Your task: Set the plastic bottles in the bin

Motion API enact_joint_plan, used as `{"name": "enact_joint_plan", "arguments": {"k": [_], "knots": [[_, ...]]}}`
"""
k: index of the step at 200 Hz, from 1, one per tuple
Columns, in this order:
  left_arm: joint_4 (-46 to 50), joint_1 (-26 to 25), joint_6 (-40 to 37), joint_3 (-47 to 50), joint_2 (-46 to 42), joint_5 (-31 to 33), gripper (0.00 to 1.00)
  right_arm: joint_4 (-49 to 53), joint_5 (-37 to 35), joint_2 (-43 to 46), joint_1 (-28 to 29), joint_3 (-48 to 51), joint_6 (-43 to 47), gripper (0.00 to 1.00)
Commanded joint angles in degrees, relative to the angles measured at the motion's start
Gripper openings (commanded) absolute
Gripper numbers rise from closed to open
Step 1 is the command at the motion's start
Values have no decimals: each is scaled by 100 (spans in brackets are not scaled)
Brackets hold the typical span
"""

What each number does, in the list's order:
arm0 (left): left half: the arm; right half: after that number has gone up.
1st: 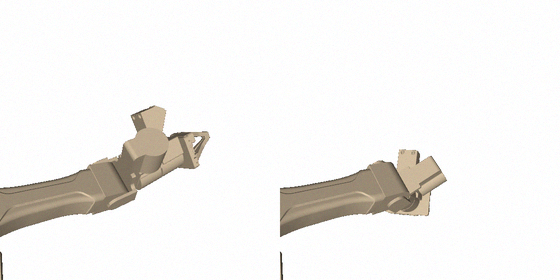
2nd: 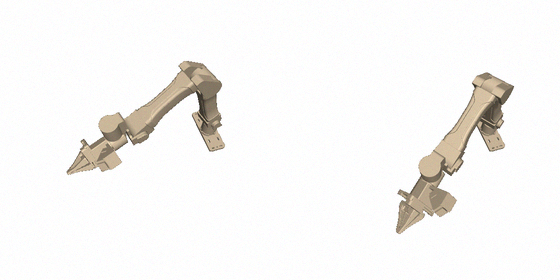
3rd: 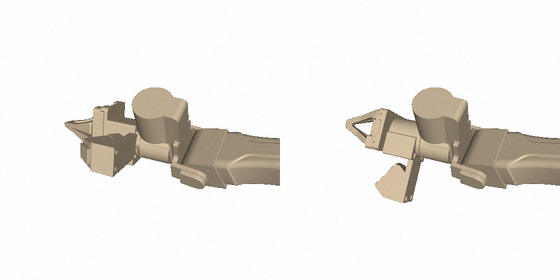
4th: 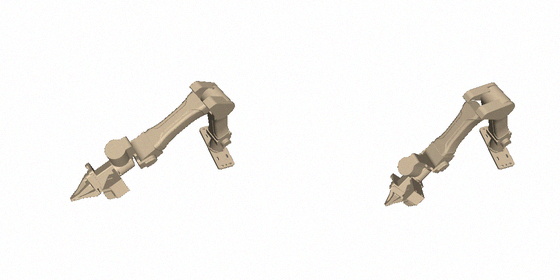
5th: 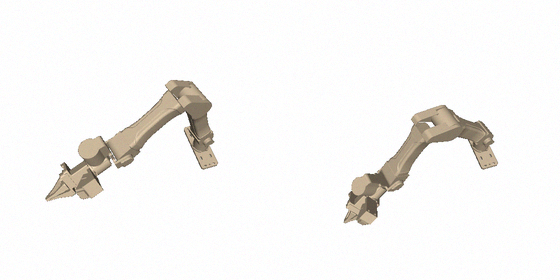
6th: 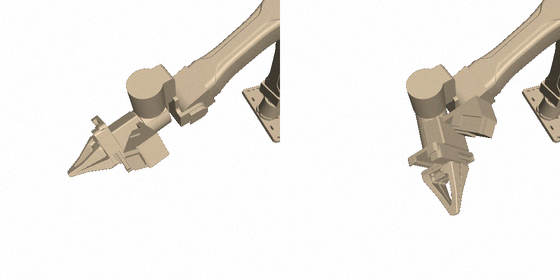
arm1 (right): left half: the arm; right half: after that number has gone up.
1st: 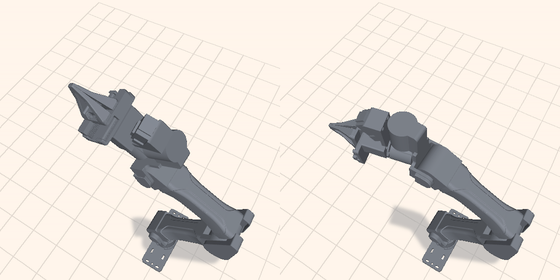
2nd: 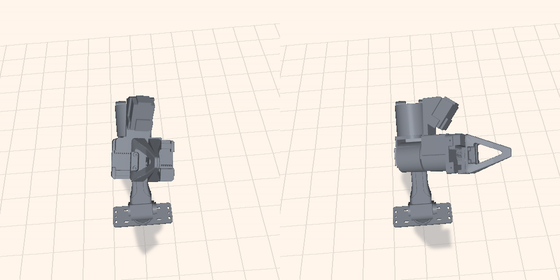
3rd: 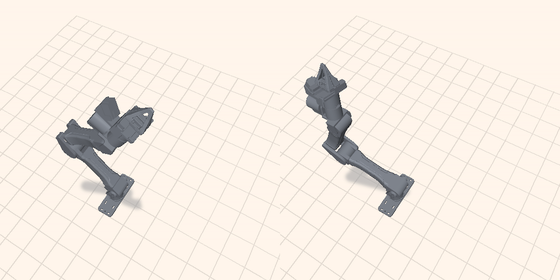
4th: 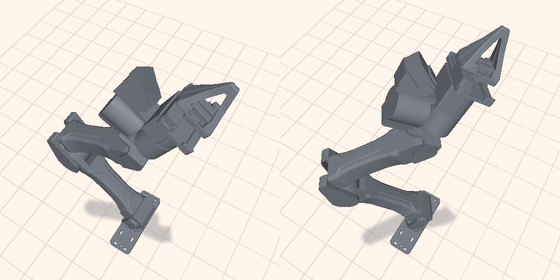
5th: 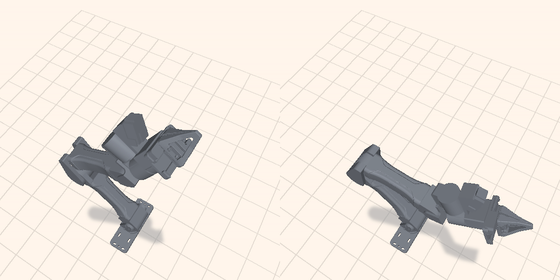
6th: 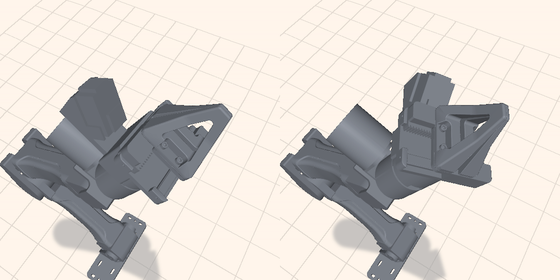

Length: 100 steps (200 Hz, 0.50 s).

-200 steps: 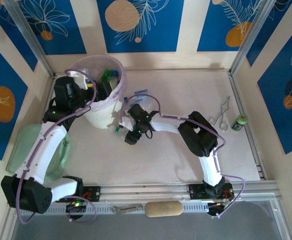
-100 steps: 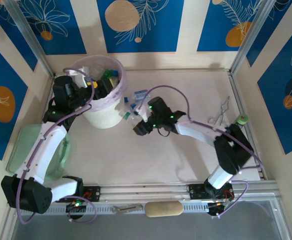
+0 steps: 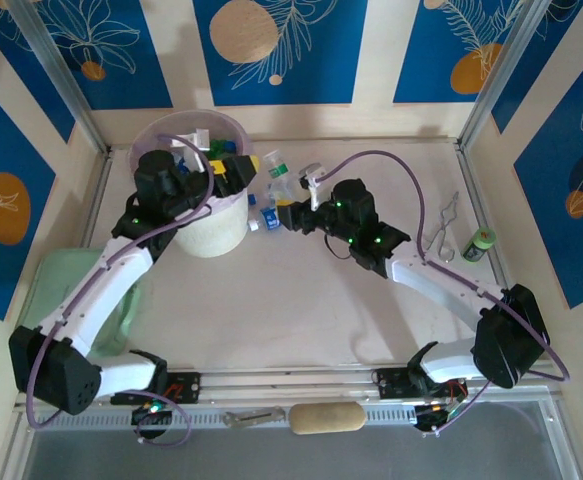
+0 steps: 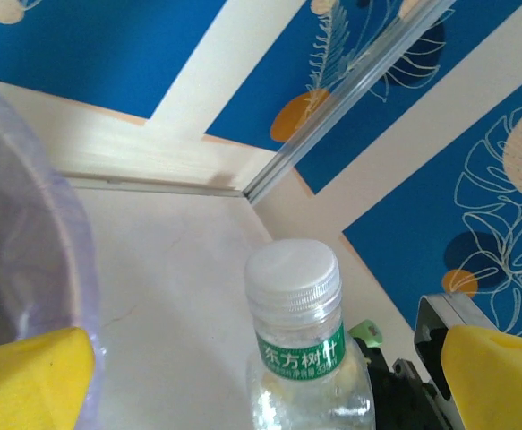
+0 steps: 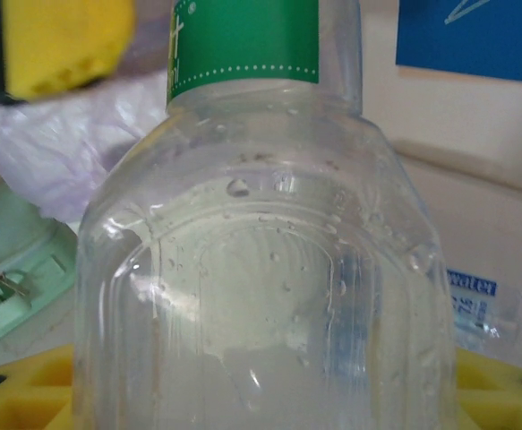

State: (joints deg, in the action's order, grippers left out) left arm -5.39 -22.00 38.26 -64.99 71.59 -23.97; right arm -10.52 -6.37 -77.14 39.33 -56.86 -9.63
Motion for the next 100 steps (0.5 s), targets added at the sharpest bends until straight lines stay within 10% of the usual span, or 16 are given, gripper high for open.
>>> {"name": "enact_joint_plan", "arguments": {"k": [1, 100], "knots": [[-337, -211, 265, -136, 106, -118, 99, -609, -172, 90, 223, -263, 101, 45], [-566, -383, 337, -201, 249, -280, 81, -1274, -57, -49, 706, -296, 488, 45]]}}
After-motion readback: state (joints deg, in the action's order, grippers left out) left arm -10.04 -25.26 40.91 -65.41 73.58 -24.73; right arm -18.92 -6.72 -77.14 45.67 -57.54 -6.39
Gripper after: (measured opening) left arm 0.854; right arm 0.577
